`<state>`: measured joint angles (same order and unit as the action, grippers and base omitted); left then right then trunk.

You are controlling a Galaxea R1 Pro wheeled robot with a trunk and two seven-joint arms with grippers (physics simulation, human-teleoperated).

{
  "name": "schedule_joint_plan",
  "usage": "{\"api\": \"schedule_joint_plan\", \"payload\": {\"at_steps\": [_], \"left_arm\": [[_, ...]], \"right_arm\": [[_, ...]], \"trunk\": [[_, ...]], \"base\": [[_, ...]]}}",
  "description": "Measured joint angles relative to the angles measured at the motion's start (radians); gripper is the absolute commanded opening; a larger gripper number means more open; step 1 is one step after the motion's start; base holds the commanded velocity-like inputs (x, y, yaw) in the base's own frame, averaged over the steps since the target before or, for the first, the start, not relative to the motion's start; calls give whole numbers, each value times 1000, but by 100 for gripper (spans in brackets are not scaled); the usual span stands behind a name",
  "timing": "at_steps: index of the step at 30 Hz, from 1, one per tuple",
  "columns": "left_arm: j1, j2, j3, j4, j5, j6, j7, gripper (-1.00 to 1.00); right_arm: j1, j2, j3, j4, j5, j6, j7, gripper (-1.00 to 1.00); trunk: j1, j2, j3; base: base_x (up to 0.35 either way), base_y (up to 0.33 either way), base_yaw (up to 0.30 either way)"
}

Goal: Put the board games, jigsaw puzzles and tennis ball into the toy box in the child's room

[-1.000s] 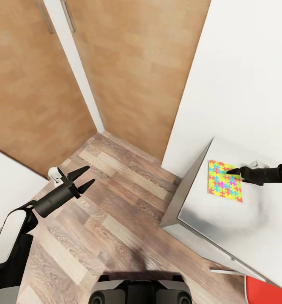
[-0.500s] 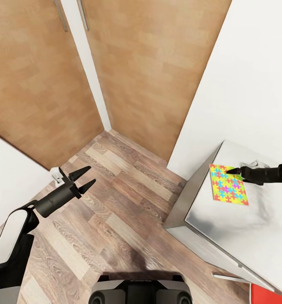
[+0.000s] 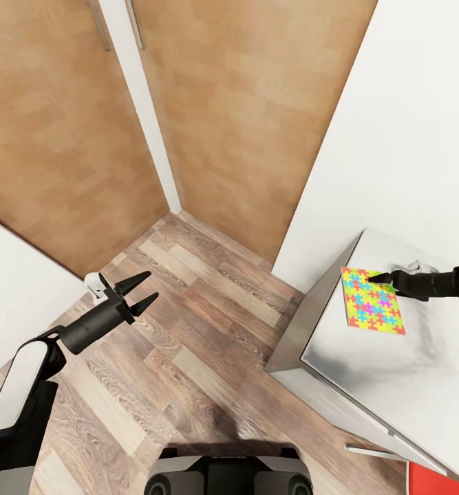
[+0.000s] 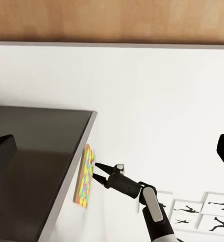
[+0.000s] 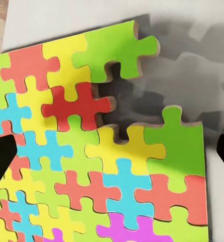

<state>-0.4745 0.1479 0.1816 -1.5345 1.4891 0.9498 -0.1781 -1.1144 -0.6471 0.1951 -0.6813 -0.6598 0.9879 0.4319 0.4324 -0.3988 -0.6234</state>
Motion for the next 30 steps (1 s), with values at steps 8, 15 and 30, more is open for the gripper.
{"api": "schedule_joint_plan", "payload": {"at_steps": [8,15,30], "left_arm": [[0,0,-1,0,0,-1,0,100],[0,1,-1,0,0,-1,0,100],[0,1,-1,0,0,-1,0,100]], "right_arm": [[0,0,2,-1,5,-1,0,100],[1,1,1,-2,-2,0,1,100],[-1,0,0,-2,-1,0,1,100]], "trunk": [[0,0,0],[0,0,0],[1,0,0]], "base": [[0,0,109],[0,0,232],[0,0,94]]}}
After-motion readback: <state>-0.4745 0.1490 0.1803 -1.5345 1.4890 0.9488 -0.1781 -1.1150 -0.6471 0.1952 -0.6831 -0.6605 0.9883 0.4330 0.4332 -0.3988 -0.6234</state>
